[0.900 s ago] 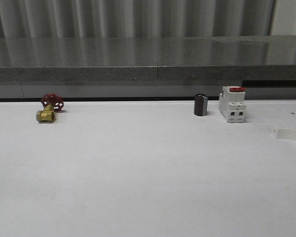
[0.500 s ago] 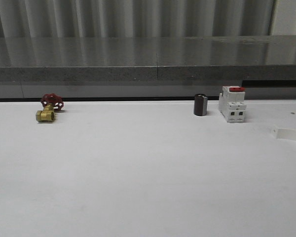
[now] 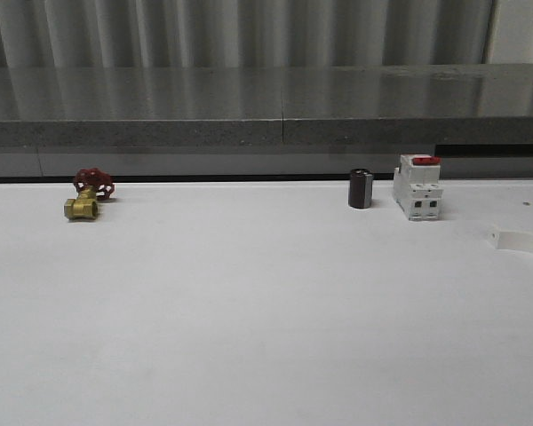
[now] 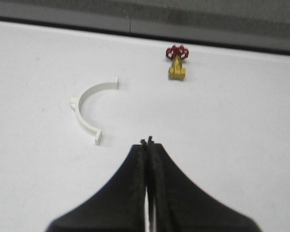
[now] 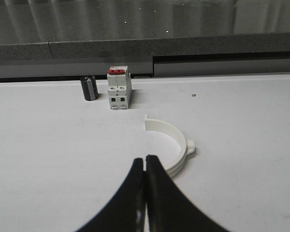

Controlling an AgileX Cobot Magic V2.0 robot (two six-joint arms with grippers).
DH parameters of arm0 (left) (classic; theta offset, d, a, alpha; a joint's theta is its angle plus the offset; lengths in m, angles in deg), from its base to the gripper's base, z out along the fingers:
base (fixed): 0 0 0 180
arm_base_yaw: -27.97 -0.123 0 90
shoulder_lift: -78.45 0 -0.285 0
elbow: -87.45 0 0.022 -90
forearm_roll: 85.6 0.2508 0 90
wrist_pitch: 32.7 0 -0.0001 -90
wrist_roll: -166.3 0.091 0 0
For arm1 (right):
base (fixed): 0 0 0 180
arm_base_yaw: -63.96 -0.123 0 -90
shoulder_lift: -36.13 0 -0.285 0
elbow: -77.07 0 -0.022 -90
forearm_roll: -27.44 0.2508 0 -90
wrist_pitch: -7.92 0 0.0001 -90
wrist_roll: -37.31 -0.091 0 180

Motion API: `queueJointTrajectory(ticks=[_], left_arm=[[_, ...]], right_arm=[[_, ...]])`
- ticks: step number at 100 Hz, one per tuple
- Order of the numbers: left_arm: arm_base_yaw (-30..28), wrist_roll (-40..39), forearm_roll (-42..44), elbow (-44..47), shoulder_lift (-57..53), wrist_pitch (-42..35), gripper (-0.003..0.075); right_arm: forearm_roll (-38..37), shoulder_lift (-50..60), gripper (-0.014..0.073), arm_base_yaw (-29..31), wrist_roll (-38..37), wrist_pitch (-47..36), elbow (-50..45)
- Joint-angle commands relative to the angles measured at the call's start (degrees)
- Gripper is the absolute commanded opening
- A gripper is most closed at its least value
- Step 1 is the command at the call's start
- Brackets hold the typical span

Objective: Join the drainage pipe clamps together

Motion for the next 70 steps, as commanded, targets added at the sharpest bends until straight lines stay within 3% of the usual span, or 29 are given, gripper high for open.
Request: queueJointTrajectory(ticks=[1, 20, 36, 45, 62, 70], left_arm=[[-0.10, 0.59, -0.49, -6.21, 6.40, 2.73, -0.0020], [-0.10, 7.66, -1.53, -8.41, 13.44, 3.17, -0.0020], [-0.10, 7.81, -6.81, -8.41, 15.44, 1.80, 0.0022], [-0.10, 7.81, -9.77, -8.04, 15.72, 1.80, 0.0162], [-0.10, 7.71, -10.08, -6.20, 15.72, 0.33, 0.0562], [-0.10, 7.71, -9.84, -6.04, 15.93, -0.74, 0.0628]], right_arm=[[-0.30, 1.16, -0.0118, 0.20, 0.43, -4.76, 0.90], [-0.30, 1.16, -0.0118, 0.20, 0.43, -4.76, 0.90], [-0.30, 1.16, -0.0118, 0.20, 0.43, -4.76, 0.90], [-0.30, 1.16, -0.0118, 0.20, 0.43, -4.76, 0.90], [-0.30, 1.16, -0.0118, 0.20, 0.43, -4.76, 0.90], [-0.30, 1.16, -0.0118, 0.20, 0.43, -4.76, 0.90]])
